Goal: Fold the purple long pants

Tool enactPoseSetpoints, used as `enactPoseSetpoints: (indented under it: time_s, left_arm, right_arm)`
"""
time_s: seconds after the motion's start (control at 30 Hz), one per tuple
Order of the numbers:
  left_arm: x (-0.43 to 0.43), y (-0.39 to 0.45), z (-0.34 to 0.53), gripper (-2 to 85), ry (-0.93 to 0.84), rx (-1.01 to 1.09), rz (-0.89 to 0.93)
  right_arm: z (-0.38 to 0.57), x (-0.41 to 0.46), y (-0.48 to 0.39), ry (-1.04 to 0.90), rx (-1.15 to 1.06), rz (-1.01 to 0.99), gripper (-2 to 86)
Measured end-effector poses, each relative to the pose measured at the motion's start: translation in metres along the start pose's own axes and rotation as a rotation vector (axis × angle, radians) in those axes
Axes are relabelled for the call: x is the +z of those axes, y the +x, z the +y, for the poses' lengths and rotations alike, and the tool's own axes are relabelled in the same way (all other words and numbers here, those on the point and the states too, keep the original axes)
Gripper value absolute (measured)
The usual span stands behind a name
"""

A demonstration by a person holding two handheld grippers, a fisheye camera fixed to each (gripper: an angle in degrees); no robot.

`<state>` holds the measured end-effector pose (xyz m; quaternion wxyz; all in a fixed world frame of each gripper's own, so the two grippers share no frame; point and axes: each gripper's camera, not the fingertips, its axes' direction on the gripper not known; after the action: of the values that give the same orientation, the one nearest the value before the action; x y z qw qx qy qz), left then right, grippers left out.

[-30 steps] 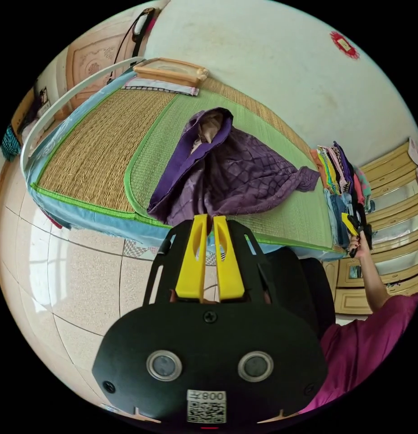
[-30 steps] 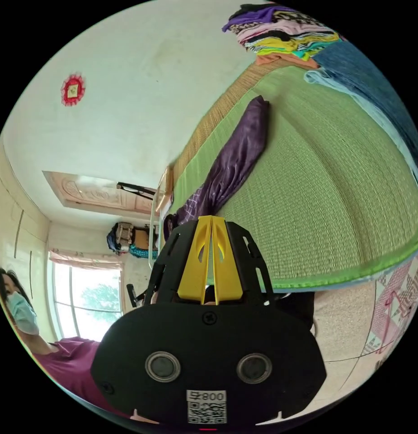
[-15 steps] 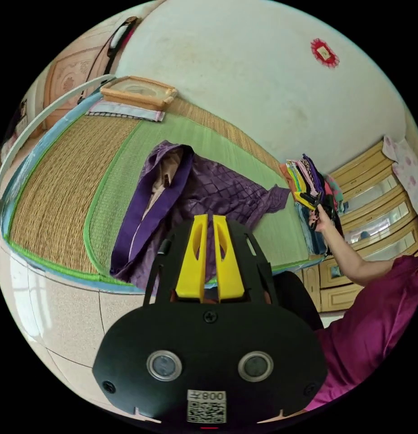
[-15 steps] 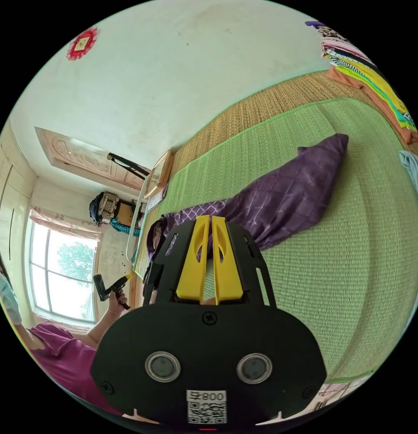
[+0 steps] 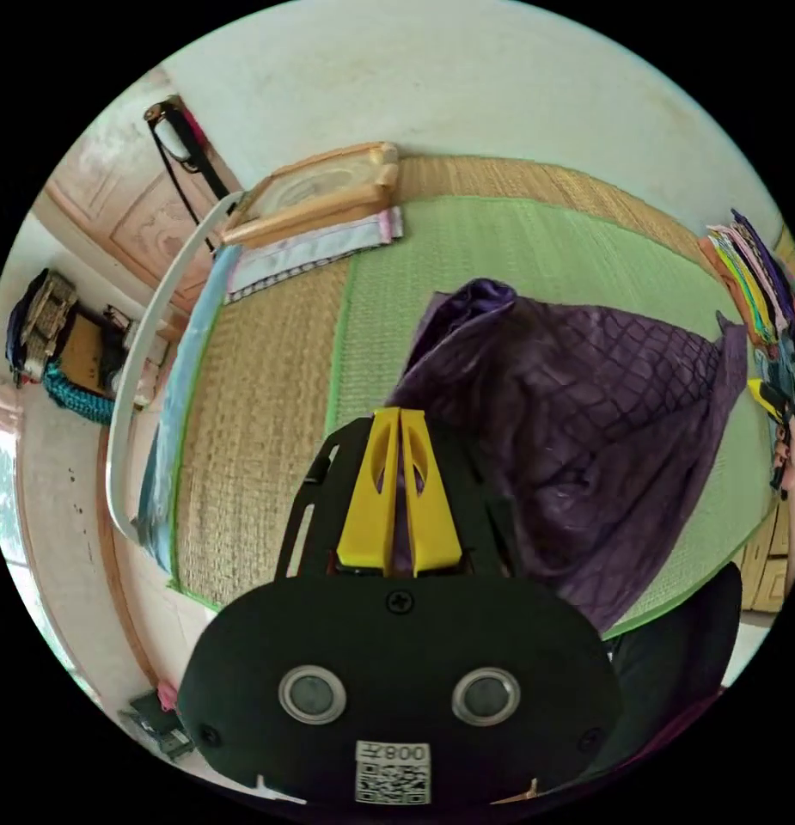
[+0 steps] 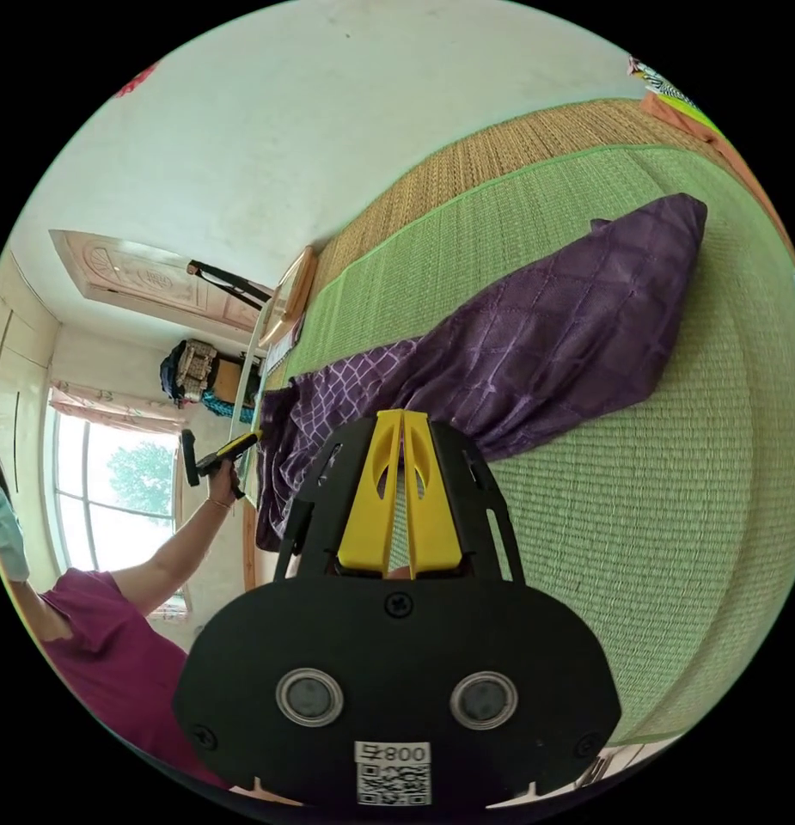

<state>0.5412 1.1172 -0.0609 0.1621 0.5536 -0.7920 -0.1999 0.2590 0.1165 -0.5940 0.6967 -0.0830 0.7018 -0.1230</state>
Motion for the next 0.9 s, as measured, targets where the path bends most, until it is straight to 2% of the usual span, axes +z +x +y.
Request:
enactPoseSetpoints:
  time_s: [0.13, 0.23, 0.37, 0.5, 0.6, 0.73, 0.9]
  left_arm:
    - [0.011, -0.022, 0.005, 0.2, 0.010, -0.152, 0.035]
    - [0.020, -0.004, 0.017, 0.6, 0.066, -0.189, 0.197]
    - [0.038, 0.070, 0.032, 2.3, 0.094, -0.067, 0.503]
    - [0.063, 0.168, 0.040, 6.0, 0.012, 0.140, 0.765]
    - [0.073, 0.228, 0.041, 7.6, -0.019, 0.258, 0.825]
    - [0.082, 0.289, 0.042, 8.1, -0.051, 0.381, 0.807]
    - [0.100, 0.364, 0.047, 7.6, -0.128, 0.524, 0.682]
  right_arm:
    - [0.002, 0.001, -0.015, 0.055, 0.013, 0.020, 0.5]
    - [-0.005, -0.004, -0.027, 0.111, 0.019, 0.059, 1.3]
    - [-0.021, -0.011, -0.034, 0.176, 0.043, 0.120, 4.5]
    - [-0.041, -0.020, -0.028, 0.244, 0.104, 0.193, 7.2]
    - [-0.055, -0.023, -0.026, 0.253, 0.133, 0.322, 8.0]
    - [-0.067, -0.035, -0.018, 0.295, 0.195, 0.456, 9.0]
    - [-0.072, -0.038, 0.008, 0.286, 0.287, 0.505, 9.3]
